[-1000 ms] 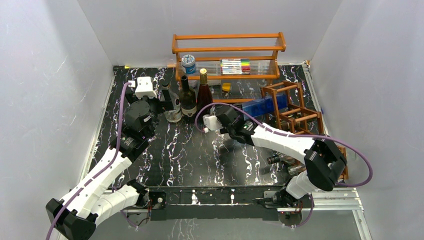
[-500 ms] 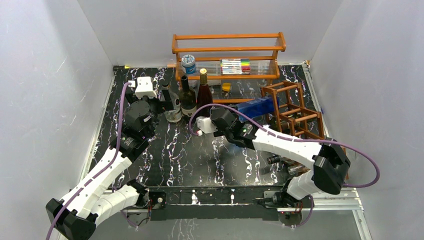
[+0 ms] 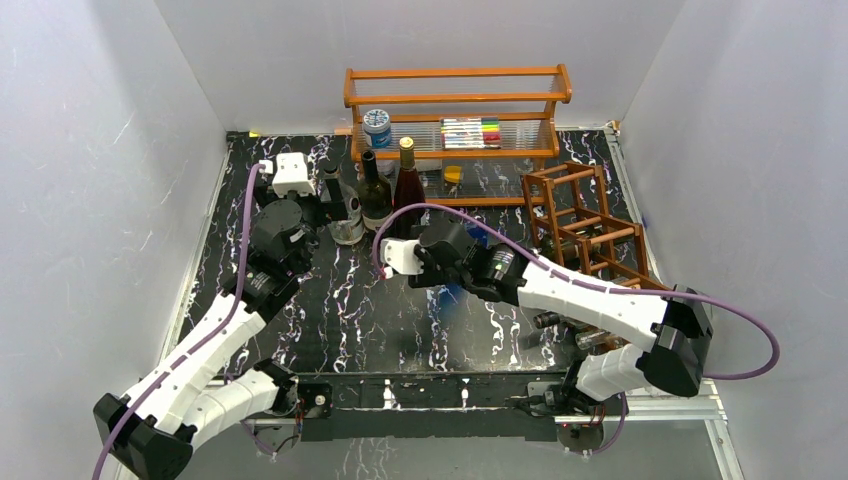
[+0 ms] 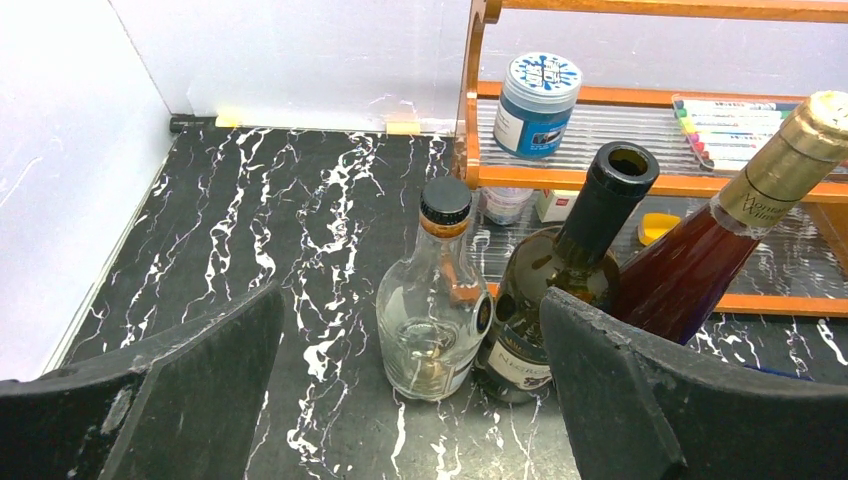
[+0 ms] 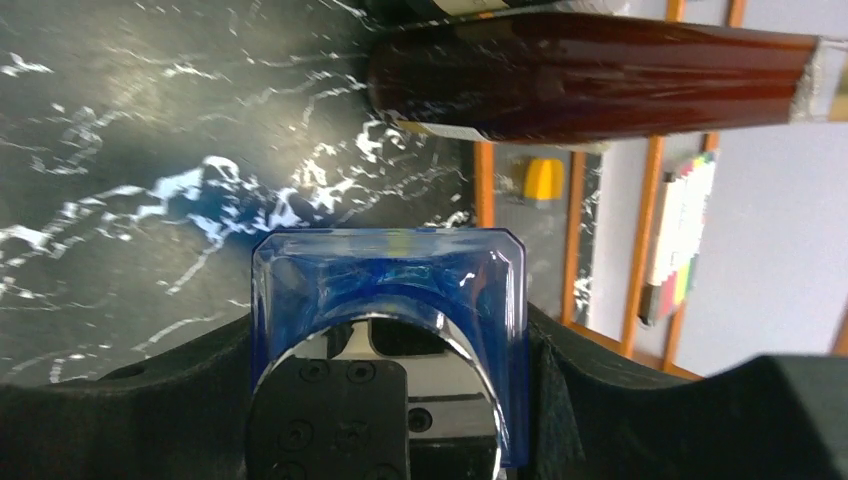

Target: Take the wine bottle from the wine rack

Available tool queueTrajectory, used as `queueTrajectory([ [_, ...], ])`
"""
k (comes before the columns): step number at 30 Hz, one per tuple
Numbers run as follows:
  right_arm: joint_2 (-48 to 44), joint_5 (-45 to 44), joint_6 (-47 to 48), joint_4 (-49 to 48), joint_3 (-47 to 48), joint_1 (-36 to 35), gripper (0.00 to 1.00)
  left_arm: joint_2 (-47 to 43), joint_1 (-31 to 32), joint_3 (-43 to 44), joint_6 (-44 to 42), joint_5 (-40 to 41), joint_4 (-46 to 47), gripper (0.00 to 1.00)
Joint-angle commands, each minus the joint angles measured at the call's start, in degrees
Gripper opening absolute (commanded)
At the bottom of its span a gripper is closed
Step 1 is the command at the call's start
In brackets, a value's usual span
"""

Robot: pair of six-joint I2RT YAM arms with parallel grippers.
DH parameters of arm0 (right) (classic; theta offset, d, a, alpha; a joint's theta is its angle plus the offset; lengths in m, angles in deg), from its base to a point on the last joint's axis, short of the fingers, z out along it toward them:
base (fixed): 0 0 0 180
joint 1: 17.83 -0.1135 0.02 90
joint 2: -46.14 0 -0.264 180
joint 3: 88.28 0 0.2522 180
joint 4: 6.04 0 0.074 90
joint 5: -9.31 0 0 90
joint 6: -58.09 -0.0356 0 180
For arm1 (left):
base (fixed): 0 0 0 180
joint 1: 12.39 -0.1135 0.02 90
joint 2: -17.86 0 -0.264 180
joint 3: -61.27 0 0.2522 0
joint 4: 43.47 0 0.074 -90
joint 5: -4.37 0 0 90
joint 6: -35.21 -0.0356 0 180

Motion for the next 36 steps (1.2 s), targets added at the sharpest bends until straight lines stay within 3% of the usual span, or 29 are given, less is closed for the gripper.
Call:
queueTrajectory([
  [1,-4.38,0.04,-2.84,-9.25,3.89,-0.34,0.0,0.38,-0.05,0.79,-0.46,1.47,1.87,0.98],
  [9,-3.73,5.34,-15.93,-13.3,4.23,3.31,0.0,0.4,-0.14,-0.96,-1.27,2.03,3.98,0.98],
  [19,-8.96,21.17,-36.21,-22.72,1.4,19.23,0.0,3.43,-0.51,1.4,0.22,1.24,0.56,0.98],
  [23,-7.66,28.86,-38.53,-24.68,1.26,24.52,0.0,2.53,-0.48,-1.21,0.01,2.3,4.15,0.98],
  [27,-5.23,34.27,-38.37,-26.4,2.34,29.75,0.0,3.86,-0.56,1.84,0.52,0.22,0.06,0.98],
  [30,-2.01,35.25,-38.81,-25.4,5.8,31.97,0.0,3.59,-0.51,-0.6,-0.19,2.39,3.43,0.98],
  [36,4.77,32.29,-39.87,-24.0,12.78,32.27,0.0,3.0,-0.91,1.3,0.17,0.94,0.81,0.98],
])
